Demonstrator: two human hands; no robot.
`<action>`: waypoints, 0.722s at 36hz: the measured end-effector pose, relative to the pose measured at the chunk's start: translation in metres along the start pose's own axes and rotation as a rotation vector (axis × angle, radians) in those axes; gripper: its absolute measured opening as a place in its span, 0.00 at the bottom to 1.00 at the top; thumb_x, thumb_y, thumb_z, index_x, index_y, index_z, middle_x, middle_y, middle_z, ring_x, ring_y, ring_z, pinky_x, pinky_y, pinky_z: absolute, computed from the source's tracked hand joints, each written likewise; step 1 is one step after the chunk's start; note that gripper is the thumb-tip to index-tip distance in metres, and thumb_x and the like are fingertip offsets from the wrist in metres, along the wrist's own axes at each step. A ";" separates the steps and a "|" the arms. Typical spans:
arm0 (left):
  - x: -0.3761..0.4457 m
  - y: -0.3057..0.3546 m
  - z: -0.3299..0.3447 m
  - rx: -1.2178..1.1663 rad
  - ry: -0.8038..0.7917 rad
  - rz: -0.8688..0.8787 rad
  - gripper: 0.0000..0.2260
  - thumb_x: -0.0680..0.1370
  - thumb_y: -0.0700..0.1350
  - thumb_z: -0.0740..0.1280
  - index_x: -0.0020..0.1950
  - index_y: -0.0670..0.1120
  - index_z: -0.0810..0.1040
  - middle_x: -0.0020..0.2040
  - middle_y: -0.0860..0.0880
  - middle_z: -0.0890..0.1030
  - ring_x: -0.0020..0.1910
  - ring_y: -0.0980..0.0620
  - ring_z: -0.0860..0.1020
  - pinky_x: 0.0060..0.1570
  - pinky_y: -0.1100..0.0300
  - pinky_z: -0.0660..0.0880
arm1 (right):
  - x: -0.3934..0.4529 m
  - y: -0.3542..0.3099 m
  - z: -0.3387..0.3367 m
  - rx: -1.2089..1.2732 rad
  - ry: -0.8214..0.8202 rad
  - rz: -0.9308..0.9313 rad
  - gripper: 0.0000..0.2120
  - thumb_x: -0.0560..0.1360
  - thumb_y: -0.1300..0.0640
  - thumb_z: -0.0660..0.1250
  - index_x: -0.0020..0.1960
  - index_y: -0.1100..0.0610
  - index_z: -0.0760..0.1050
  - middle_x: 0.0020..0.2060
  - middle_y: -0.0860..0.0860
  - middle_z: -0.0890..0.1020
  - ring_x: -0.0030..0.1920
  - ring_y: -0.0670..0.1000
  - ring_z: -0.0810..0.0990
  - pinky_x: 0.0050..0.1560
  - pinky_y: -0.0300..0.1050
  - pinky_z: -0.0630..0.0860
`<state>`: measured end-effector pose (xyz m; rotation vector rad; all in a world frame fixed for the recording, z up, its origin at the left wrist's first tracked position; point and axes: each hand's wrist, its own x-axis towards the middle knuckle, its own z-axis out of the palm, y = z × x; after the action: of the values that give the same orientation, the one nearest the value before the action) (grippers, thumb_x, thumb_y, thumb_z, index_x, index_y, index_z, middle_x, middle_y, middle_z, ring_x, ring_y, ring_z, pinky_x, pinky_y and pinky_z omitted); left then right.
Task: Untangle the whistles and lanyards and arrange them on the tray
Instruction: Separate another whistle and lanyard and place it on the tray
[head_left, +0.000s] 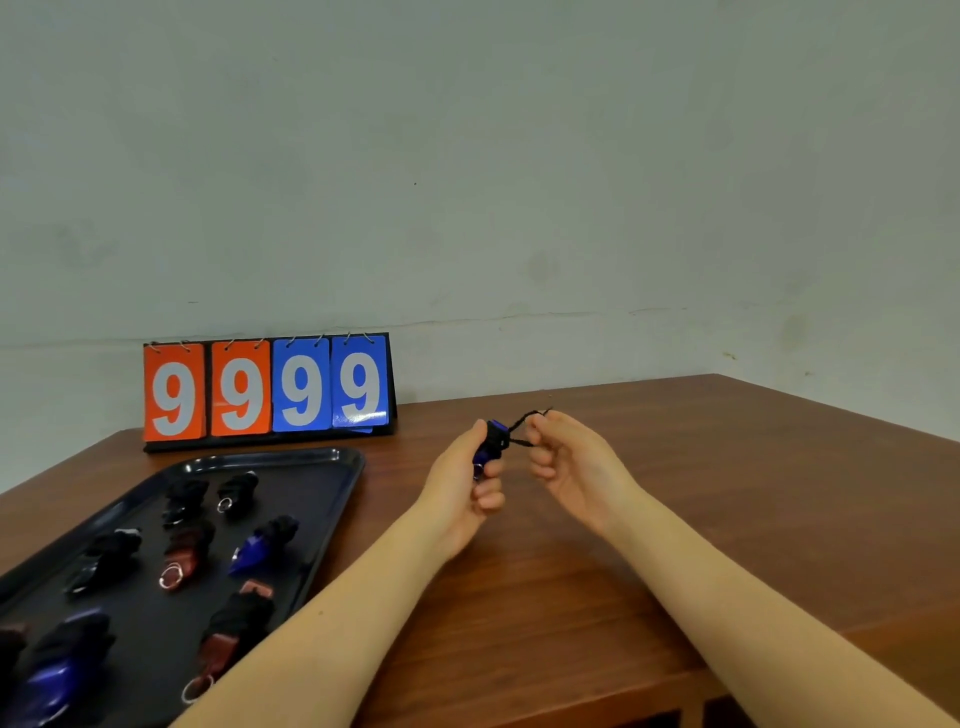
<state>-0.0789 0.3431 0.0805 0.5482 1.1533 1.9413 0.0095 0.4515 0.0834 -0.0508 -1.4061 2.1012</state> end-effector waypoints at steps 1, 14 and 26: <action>0.001 0.001 -0.001 -0.024 0.002 -0.009 0.14 0.82 0.51 0.60 0.62 0.44 0.72 0.27 0.51 0.66 0.22 0.57 0.59 0.19 0.67 0.57 | -0.001 0.001 0.001 -0.086 0.019 -0.019 0.08 0.79 0.63 0.60 0.41 0.59 0.71 0.32 0.50 0.73 0.28 0.45 0.68 0.28 0.36 0.64; 0.005 0.006 -0.012 0.251 0.093 0.114 0.10 0.83 0.49 0.58 0.59 0.47 0.73 0.30 0.50 0.66 0.22 0.58 0.61 0.20 0.67 0.57 | -0.011 0.015 0.003 -1.438 -0.009 -0.570 0.03 0.79 0.57 0.63 0.49 0.52 0.75 0.39 0.44 0.73 0.37 0.43 0.71 0.39 0.34 0.66; 0.006 -0.001 -0.004 0.611 0.078 0.091 0.09 0.81 0.49 0.56 0.55 0.48 0.73 0.36 0.51 0.69 0.30 0.55 0.65 0.22 0.64 0.62 | -0.007 0.009 0.001 -1.107 0.195 -0.454 0.04 0.77 0.57 0.67 0.46 0.49 0.78 0.42 0.41 0.79 0.42 0.39 0.77 0.42 0.29 0.71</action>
<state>-0.0846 0.3461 0.0778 0.8574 1.8120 1.6746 0.0105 0.4448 0.0747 -0.3255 -2.0332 0.7620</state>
